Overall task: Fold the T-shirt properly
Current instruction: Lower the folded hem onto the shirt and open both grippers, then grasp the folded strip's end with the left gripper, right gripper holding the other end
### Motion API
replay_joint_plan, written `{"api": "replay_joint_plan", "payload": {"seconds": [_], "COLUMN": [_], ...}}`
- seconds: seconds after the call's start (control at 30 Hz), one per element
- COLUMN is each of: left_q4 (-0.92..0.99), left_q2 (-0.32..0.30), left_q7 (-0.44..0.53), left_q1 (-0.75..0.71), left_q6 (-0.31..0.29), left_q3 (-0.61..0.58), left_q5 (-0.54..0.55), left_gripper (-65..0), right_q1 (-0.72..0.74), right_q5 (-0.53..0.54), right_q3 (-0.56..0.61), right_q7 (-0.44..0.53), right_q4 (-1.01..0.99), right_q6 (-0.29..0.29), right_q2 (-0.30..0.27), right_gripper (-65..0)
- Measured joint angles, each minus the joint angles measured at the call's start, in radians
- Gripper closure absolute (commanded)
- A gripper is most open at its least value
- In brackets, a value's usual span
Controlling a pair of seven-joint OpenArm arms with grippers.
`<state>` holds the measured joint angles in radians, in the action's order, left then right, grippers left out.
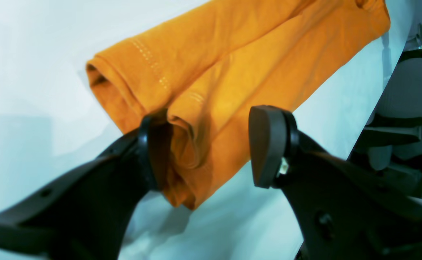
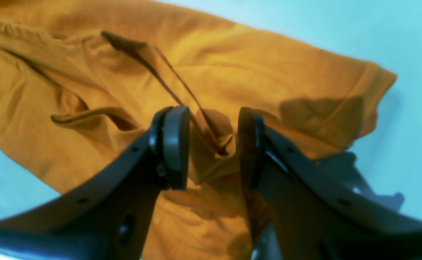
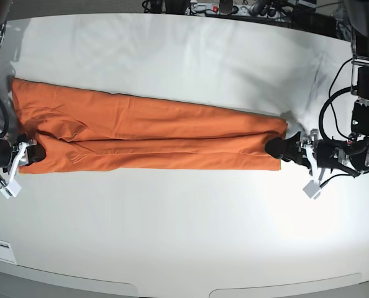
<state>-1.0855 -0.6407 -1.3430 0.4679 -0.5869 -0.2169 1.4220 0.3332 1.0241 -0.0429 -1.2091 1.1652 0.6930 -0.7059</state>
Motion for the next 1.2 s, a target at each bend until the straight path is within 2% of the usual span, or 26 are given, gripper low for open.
{"api": "replay_joint_plan", "payload": {"seconds": [0.07,0.1,0.13,0.2,0.23,0.27,0.33,0.5,0.63,0.8,1.03,1.13,1.2], "left_q4": [0.000,0.000,0.000,0.000,0.000,0.000,0.000,0.000,0.000,0.000,0.000,0.000,0.000], "left_q2": [-0.012,-0.023,-0.032,-0.044,-0.044,-0.043,-0.039,-0.041,-0.039,-0.036,-0.032,-0.028,-0.023], "left_q7": [0.008,0.007,0.005,0.001,0.000,0.000,-0.001,-0.018,-0.036,-0.023,-0.017,0.024,0.050], "left_q1": [0.001,0.004,0.004,0.003,0.004,0.004,0.006,-0.005,-0.027,-0.053,-0.113,-0.142,-0.153], "left_q6": [-0.024,-0.051,-0.082,-0.099,-0.096,-0.075,-0.072,-0.042,-0.042,-0.046,-0.046,-0.045,-0.042], "left_q3": [0.000,0.000,0.010,0.050,0.075,0.102,0.156,0.274,0.288,0.288,0.288,0.288,0.288], "left_q5": [0.046,0.044,0.043,0.036,0.037,0.038,0.038,0.037,0.037,0.037,0.037,0.034,-0.046], "left_gripper": [-35.5,-32.7,-25.3,-1.6,0.0,0.0,0.0,0.0,0.0,0.0,0.0,0.0,0.0], "right_q1": [0.002,0.002,0.002,0.008,0.011,0.013,0.004,-0.076,-0.135,-0.176,-0.179,-0.181,-0.186], "right_q5": [0.105,0.169,0.240,0.357,0.401,0.428,0.439,0.432,0.427,0.237,0.179,0.113,0.043], "right_q3": [0.000,0.000,0.000,0.000,-0.001,-0.001,-0.001,0.000,0.000,-0.003,-0.033,-0.045,-0.046], "right_q7": [0.001,0.002,0.003,-0.013,-0.046,-0.081,-0.142,-0.156,-0.066,0.061,0.081,0.098,0.127], "right_q4": [0.018,0.030,0.039,0.046,0.047,0.047,0.047,0.047,0.047,0.047,0.047,0.047,0.047], "right_q6": [0.000,0.000,0.000,0.003,0.002,0.000,0.000,0.003,0.003,0.000,0.000,0.000,0.000], "right_q2": [-0.024,-0.042,-0.063,-0.094,-0.101,-0.103,-0.098,-0.089,-0.061,-0.006,0.082,0.085,0.079], "right_gripper": [-25.2,-23.3,-18.1,-0.1,0.0,0.0,0.0,0.0,0.0,0.0,0.0,0.0,0.0]}}
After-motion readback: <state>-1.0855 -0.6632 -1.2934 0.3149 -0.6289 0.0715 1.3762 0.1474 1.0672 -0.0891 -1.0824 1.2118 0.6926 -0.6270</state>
